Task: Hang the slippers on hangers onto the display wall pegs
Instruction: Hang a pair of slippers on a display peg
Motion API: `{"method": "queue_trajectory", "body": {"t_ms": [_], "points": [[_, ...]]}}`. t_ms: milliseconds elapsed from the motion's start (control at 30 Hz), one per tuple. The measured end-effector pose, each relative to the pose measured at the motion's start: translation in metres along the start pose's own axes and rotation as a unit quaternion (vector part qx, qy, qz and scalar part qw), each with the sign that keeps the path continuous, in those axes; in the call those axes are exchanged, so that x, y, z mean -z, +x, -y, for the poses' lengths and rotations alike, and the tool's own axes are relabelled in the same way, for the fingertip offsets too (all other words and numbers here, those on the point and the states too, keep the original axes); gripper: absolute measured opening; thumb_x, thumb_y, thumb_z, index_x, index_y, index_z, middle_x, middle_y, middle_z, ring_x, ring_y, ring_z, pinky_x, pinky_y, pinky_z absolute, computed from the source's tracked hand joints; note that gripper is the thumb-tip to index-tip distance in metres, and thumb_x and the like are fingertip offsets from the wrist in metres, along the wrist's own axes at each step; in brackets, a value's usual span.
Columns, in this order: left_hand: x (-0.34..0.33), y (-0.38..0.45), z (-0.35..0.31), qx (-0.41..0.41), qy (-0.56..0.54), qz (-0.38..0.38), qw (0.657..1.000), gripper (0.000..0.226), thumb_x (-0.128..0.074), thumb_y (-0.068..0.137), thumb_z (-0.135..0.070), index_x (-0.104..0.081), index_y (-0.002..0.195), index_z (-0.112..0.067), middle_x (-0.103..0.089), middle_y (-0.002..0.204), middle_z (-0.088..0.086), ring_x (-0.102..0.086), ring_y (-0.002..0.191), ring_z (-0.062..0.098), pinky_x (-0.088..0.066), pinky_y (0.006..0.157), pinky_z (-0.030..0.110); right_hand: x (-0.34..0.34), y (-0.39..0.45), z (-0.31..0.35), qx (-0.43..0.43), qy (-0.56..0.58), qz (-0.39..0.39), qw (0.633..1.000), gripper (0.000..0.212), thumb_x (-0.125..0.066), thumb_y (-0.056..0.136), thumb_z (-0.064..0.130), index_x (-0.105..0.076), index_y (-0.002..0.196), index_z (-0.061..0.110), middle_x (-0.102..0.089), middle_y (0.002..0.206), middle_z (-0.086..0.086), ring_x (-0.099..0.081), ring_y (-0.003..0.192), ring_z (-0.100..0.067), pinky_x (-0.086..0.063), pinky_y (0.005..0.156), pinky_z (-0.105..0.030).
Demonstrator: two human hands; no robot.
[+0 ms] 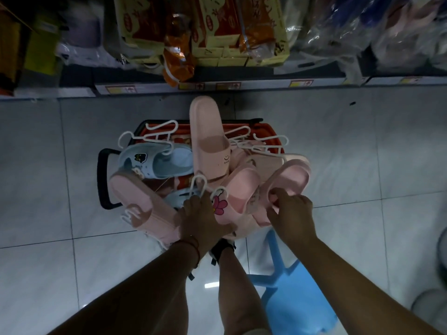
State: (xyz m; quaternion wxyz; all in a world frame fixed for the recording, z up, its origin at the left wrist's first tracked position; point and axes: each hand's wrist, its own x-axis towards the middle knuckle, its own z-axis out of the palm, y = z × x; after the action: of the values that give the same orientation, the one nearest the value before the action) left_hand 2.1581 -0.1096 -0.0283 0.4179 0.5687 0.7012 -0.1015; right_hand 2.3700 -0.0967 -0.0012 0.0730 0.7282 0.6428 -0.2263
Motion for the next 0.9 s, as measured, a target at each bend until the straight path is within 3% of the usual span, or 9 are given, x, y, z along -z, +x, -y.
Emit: {"method": "queue_trajectory", "body": {"t_ms": [133, 333, 433, 600, 767, 900], "points": [[-0.004, -0.006, -0.007, 0.002, 0.059, -0.001, 0.998, 0.115, -0.073, 0.068, -0.073, -0.019, 0.153, -0.018, -0.032, 0.15, 0.01, -0.032, 0.137, 0.03, -0.027, 0.113, 0.042, 0.012, -0.008, -0.001, -0.01, 0.015, 0.004, 1.0, 0.021, -0.069, 0.088, 0.027, -0.068, 0.108, 0.024, -0.076, 0.088, 0.004, -0.07, 0.082, -0.02, -0.039, 0.093, -0.036], [-0.007, -0.004, -0.009, -0.009, 0.035, -0.025, 0.999, 0.101, -0.068, 0.068, -0.071, -0.032, 0.146, -0.016, -0.041, 0.141, 0.01, -0.039, 0.128, 0.03, -0.035, 0.109, 0.041, 0.035, -0.015, -0.004, -0.046, 0.032, 0.017, 0.998, 0.025, -0.064, 0.089, 0.028, -0.069, 0.113, 0.025, -0.077, 0.094, -0.001, -0.068, 0.085, -0.023, -0.038, 0.095, -0.036], [-0.001, -0.007, -0.006, -0.015, 0.027, -0.022, 0.999, 0.098, -0.061, 0.065, -0.073, -0.038, 0.141, -0.015, -0.043, 0.138, 0.011, -0.041, 0.126, 0.03, -0.036, 0.106, 0.039, 0.045, -0.017, -0.006, -0.073, 0.07, 0.039, 0.994, 0.029, -0.064, 0.09, 0.024, -0.068, 0.118, 0.022, -0.076, 0.102, -0.008, -0.07, 0.088, -0.025, -0.047, 0.095, -0.037], [0.018, -0.014, 0.004, -0.035, 0.01, -0.026, 0.999, 0.088, -0.074, 0.068, -0.068, -0.044, 0.132, -0.016, -0.046, 0.133, 0.008, -0.042, 0.123, 0.027, -0.036, 0.1, 0.036, 0.058, -0.024, -0.003, -0.116, 0.131, 0.063, 0.983, 0.034, -0.062, 0.093, 0.023, -0.063, 0.126, 0.023, -0.072, 0.117, -0.007, -0.068, 0.096, -0.021, -0.052, 0.09, -0.032], [0.038, -0.032, 0.011, -0.06, -0.021, -0.042, 0.997, 0.091, -0.08, 0.064, -0.063, -0.047, 0.133, -0.014, -0.048, 0.133, 0.008, -0.041, 0.126, 0.029, -0.035, 0.103, 0.038, 0.071, -0.034, 0.011, -0.117, 0.159, 0.084, 0.977, 0.039, -0.062, 0.093, 0.023, -0.057, 0.132, 0.025, -0.071, 0.113, -0.005, -0.067, 0.094, -0.022, -0.052, 0.084, -0.029], [0.067, -0.053, 0.013, -0.067, 0.004, -0.05, 0.996, 0.095, -0.064, 0.053, -0.077, -0.053, 0.126, -0.017, -0.056, 0.123, 0.007, -0.051, 0.116, 0.029, -0.042, 0.099, 0.04, 0.09, -0.045, 0.028, -0.087, 0.168, 0.099, 0.977, 0.055, -0.063, 0.091, 0.027, -0.045, 0.143, 0.031, -0.069, 0.107, -0.005, -0.066, 0.087, -0.023, -0.055, 0.079, -0.036]]}}
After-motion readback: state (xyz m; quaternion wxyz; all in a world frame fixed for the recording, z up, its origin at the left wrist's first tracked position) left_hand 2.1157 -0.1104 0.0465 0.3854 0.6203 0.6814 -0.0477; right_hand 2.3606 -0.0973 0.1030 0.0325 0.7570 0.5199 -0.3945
